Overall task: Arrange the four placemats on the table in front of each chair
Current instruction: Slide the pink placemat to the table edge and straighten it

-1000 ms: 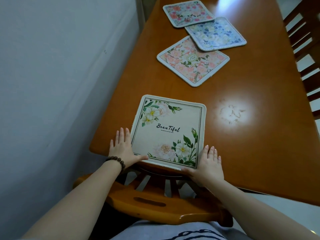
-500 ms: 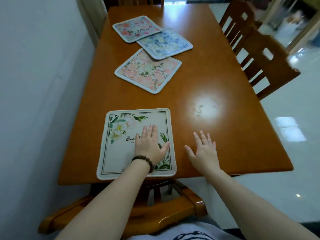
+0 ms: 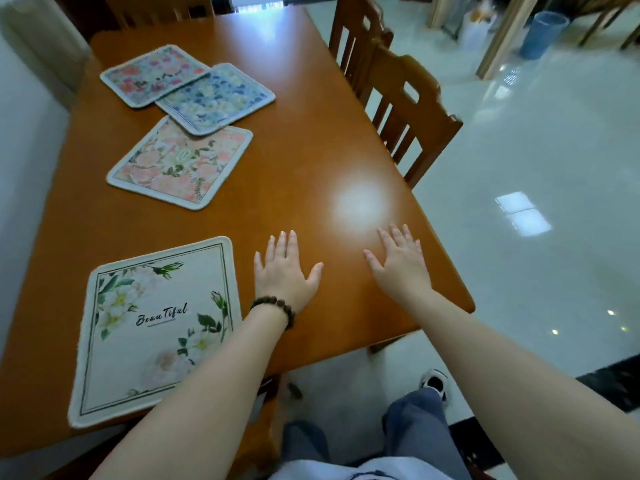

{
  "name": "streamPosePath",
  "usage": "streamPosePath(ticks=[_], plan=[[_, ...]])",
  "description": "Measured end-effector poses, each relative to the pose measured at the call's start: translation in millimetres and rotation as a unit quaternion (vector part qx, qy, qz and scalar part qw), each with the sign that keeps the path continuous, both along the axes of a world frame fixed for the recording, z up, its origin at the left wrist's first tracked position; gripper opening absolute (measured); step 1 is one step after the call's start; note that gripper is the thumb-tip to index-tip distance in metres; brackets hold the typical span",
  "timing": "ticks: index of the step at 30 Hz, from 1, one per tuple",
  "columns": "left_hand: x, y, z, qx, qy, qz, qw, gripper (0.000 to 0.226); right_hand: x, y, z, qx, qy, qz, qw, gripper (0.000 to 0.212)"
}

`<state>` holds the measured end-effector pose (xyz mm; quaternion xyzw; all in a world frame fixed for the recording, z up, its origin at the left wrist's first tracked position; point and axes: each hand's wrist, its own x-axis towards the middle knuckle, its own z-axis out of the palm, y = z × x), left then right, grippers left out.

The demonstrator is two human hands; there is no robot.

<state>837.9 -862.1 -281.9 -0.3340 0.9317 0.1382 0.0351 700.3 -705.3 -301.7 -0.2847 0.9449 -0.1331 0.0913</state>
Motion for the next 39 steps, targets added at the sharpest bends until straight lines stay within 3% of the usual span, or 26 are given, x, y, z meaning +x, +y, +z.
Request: streamPosePath(ticks=[8, 16, 30, 39], plan=[[-133.4, 94.6, -1.6, 0.017, 0.006, 0.104, 0.994, 0.077, -134.1, 43.8, -9.0, -0.001, -0.011, 0.106, 0.994, 0.068], [-231.2, 145.5, 32.6, 0.012, 0.034, 0.193, 0.981, 0.077, -253.3, 81.6, 34.8, -0.020, -0.001, 0.169, 0.985, 0.067], [-322.5, 125.8, 42.3, -0.025, 0.061, 0.256, 0.964, 0.078, -365.0, 50.3, 76.6, -0.065, 0.016, 0.239, 0.969, 0.064], [-381.7, 65.6, 5.4, -0.008, 0.086, 0.334, 0.939, 0.079, -435.9, -43.5, 59.2, -0.094, 0.040, 0.319, 0.942, 0.060]])
